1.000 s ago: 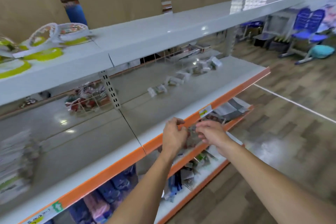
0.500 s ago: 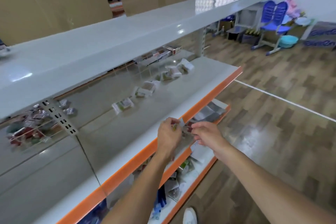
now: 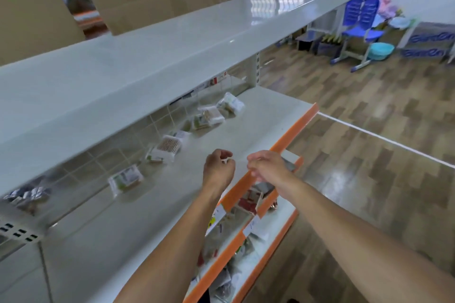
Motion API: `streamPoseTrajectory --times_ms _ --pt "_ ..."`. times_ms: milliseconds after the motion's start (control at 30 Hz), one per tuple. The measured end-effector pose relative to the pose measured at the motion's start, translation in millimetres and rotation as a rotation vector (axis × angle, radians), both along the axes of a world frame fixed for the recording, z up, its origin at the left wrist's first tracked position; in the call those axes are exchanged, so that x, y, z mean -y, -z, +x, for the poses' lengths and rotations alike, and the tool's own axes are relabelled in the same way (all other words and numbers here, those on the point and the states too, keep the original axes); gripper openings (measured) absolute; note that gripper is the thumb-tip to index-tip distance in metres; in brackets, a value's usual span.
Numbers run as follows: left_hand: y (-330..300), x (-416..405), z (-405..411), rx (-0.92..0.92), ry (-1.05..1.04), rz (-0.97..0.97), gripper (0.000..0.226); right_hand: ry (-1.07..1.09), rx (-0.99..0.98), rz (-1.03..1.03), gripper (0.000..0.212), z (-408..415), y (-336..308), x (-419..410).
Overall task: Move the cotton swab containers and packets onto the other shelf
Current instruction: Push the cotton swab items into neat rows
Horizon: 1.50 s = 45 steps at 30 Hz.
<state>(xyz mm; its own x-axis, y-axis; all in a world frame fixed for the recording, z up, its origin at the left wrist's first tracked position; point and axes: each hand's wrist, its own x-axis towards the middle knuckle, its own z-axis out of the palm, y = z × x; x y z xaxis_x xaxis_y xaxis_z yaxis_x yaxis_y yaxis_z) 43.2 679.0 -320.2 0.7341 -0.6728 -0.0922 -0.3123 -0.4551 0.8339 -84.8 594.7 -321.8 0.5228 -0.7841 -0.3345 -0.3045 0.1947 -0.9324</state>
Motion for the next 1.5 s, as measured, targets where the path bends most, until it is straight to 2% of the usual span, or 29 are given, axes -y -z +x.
streamPoseTrajectory --times_ms 200,467,733,900,1000,1133,1233,1300,1400,1500 --pt "7 45 2 -0.044 -0.085 0.000 0.028 -0.089 -0.019 0.026 0.013 21 3 62" --pt "12 122 -17 -0.122 -0.318 -0.050 0.027 -0.366 -0.079 -0.138 0.019 34 -3 149" --pt "16 153 -31 -0.171 -0.544 -0.041 0.027 -0.446 -0.053 -0.283 0.020 42 8 213" --pt "19 158 -15 -0.143 -0.645 -0.046 0.028 -0.463 -0.071 -0.414 0.030 56 23 233" --pt "19 165 3 -0.063 -0.669 -0.043 0.029 -0.461 -0.051 -0.447 0.032 68 29 241" --pt "20 187 23 0.212 -0.602 0.068 0.029 -0.475 -0.021 -0.511 0.042 94 32 245" --pt "21 199 38 0.437 -0.496 0.225 0.041 -0.473 0.006 -0.528 0.056 116 33 252" --pt "25 204 49 0.549 -0.438 0.299 0.052 -0.484 0.037 -0.466 0.066 132 35 261" --pt "29 208 64 0.589 -0.400 0.376 0.067 -0.504 0.037 -0.374 0.075 151 38 270" --pt "34 204 81 0.570 -0.415 0.416 0.070 -0.479 0.025 -0.295 0.080 166 45 268"
